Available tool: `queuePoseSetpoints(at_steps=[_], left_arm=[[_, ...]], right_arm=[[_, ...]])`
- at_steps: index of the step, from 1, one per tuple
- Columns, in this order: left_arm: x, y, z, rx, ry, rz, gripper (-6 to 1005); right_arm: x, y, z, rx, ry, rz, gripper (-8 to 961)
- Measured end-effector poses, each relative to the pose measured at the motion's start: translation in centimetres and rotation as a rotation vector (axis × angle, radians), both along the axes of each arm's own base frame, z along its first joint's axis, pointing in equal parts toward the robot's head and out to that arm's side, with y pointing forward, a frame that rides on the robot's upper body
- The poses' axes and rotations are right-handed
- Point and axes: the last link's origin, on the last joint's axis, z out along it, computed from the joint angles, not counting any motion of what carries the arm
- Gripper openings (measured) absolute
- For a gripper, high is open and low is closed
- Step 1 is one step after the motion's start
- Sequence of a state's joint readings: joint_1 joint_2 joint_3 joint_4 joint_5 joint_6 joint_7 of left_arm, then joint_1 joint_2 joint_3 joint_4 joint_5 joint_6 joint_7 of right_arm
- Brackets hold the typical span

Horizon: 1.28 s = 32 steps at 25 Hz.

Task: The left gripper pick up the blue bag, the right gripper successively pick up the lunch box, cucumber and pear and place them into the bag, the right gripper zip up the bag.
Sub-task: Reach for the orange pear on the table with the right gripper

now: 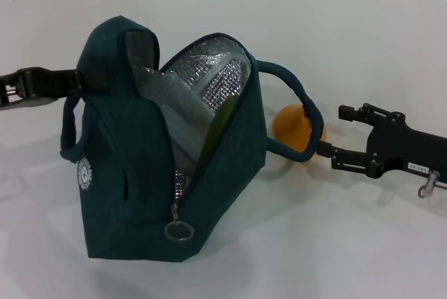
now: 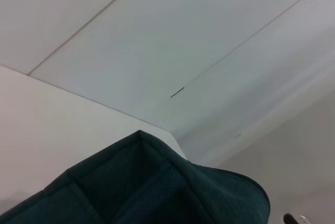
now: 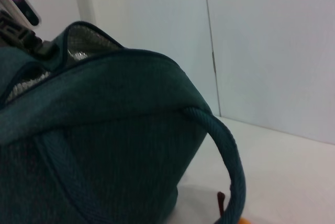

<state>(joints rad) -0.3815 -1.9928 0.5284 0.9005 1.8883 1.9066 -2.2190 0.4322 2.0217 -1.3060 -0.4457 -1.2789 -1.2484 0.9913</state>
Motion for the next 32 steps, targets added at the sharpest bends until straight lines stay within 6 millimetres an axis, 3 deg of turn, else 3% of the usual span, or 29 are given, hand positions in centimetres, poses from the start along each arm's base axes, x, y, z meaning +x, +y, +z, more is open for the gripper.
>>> queuePoseSetpoints(at_steps=[24, 32], left_arm=[[0.0, 0.1, 0.0, 0.008, 0.005, -0.008, 50], [-0.8, 0.0, 0.6, 0.048, -0.023, 0.033, 50]], right_arm=[[-2.5, 0.8, 1.0, 0.042, 0.099, 0.072, 833], [-2.7, 1.1, 1.0, 0.045, 0.091, 0.082, 833]])
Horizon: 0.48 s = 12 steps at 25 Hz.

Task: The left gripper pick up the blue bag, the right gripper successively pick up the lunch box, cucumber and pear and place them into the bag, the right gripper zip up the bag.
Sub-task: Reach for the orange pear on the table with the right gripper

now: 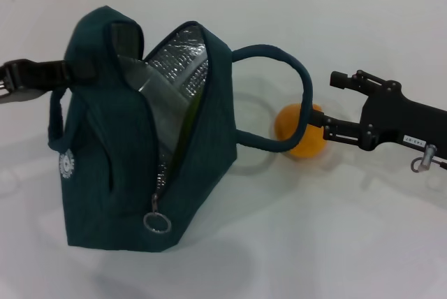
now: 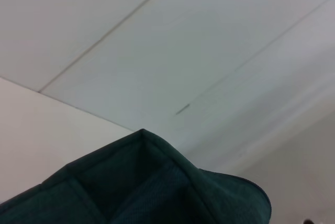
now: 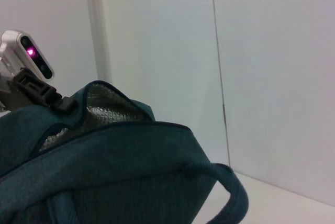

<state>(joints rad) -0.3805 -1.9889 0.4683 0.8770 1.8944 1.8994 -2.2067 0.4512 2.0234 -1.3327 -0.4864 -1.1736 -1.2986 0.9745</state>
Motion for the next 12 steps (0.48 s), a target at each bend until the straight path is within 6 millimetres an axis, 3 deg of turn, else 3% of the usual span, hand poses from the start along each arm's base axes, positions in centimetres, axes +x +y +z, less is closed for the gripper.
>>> queuePoseSetpoints(at_steps=[12], left_arm=[[-0.58, -0.04, 0.20, 0.025, 0.002, 0.031, 50]], right_arm=[[-0.54, 0.89, -0.50, 0.011, -0.014, 0.003, 832]])
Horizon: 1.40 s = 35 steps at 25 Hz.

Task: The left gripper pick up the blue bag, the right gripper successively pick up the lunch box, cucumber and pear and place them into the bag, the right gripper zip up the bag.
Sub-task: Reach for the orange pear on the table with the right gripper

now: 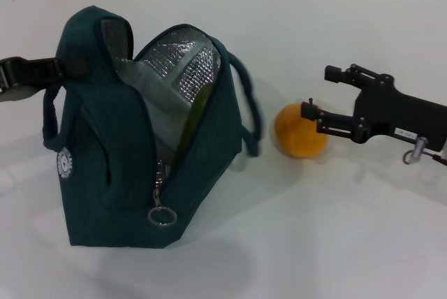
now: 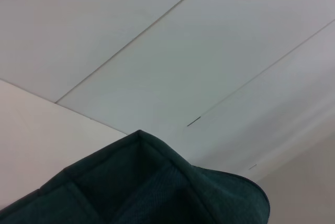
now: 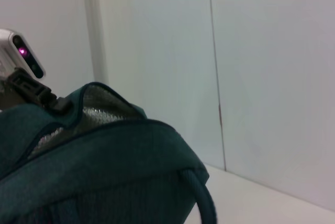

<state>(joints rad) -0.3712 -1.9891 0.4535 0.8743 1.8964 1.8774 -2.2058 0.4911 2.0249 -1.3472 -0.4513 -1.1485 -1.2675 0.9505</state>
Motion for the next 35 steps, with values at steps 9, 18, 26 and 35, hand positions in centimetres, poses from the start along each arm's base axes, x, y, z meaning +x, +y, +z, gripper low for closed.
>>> queuePoseSetpoints(at_steps=[9, 18, 26, 35], left_arm=[[0.0, 0.0, 0.0, -0.002, 0.001, 0.001, 50], [0.2, 0.2, -0.2, -0.002, -0.003, -0.003, 50], [0.1, 0.2, -0.2, -0.003, -0.010, -0.001, 50], [0.0, 0.1, -0.2, 0.001, -0.007, -0.004, 50]], right_arm=[[-0.5, 0.5, -1.2, -0.029, -0.045, 0.005, 828], [-0.5, 0.6, -1.3, -0.028, -0.053, 0.001, 684], [-0.7, 0.6, -1.7, -0.040, -0.074, 0.023, 420], [-0.7, 0.4, -1.9, -0.035, -0.086, 0.041, 283]])
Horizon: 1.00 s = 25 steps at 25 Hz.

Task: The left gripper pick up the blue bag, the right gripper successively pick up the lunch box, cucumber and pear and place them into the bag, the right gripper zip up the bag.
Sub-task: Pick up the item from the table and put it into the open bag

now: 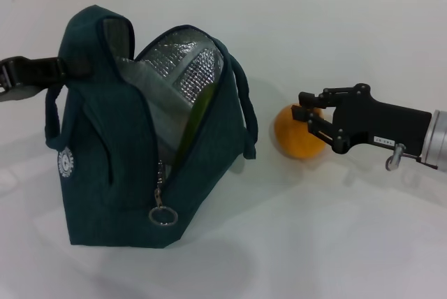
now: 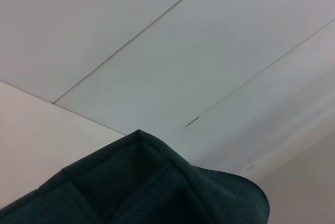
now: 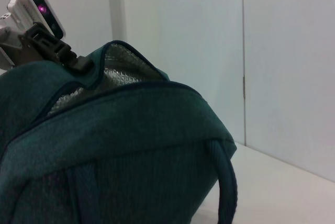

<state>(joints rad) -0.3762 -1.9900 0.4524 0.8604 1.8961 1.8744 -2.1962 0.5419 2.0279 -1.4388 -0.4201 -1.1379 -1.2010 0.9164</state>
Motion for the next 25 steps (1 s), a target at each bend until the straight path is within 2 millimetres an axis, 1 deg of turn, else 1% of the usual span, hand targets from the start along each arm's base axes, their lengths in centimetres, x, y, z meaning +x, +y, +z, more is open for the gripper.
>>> queuePoseSetpoints(at_steps=[5, 11, 15, 19, 20, 22, 25], left_arm=[[-0.1, -0.1, -0.1, -0.001, -0.002, 0.002, 50], [-0.5, -0.9, -0.4, -0.005, -0.006, 0.013, 50], [-0.8, -1.5, -0.6, -0.010, -0.011, 0.015, 50], [-0.8, -2.0, -0.8, -0.017, -0.017, 0.000, 50], [-0.7, -2.0, -0.8, -0.019, -0.018, -0.001, 50], [-0.7, -2.0, -0.8, -0.020, -0.018, -0.002, 50], [-0.7, -2.1, -0.9, -0.022, -0.018, -0.009, 50]], right_arm=[[0.1, 0.1, 0.1, 0.014, -0.002, -0.005, 237], [-0.2, 0.3, 0.5, 0.030, 0.030, -0.003, 67], [-0.9, 0.1, 1.6, 0.045, 0.076, 0.035, 41], [-2.4, -0.1, 2.9, 0.072, 0.134, 0.104, 39], [-3.3, -0.1, 3.4, 0.082, 0.167, 0.138, 41], [-4.0, 0.0, 3.8, 0.087, 0.191, 0.164, 43], [-6.2, 0.6, 4.2, 0.088, 0.238, 0.225, 47]])
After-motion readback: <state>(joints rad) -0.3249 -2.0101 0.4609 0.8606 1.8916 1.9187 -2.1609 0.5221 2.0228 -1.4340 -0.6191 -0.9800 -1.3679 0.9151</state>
